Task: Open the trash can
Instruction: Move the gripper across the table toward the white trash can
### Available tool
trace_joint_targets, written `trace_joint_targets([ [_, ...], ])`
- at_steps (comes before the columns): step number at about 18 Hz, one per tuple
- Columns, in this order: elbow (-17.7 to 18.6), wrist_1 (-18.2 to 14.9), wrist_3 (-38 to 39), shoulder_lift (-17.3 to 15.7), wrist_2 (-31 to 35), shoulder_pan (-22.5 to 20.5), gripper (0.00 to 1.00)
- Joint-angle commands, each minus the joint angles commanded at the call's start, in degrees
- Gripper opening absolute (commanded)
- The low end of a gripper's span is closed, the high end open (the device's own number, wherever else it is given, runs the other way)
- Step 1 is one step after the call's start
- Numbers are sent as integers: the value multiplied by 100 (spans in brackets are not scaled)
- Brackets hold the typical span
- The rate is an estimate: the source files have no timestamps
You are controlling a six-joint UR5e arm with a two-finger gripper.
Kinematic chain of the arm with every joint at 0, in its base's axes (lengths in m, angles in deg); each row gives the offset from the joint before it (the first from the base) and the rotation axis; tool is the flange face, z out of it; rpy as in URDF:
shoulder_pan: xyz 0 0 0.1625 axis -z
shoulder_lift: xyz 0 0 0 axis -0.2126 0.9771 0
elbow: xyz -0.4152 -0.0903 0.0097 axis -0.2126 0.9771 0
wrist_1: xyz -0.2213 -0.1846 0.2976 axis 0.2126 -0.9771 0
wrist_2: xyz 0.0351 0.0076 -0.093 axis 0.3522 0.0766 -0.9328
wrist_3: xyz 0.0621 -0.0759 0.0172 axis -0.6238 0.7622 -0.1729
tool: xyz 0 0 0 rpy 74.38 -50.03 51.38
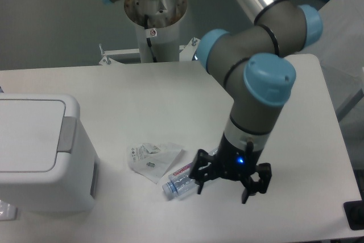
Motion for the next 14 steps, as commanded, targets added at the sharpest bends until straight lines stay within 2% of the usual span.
trace_joint_targets([
  [4,35,37,273,-35,-404,290,100],
  [9,790,45,581,-711,-432,300,100],
  [12,1028,36,686,-966,-397,300,100],
  [14,1212,36,1036,-1168,-388,387,100],
])
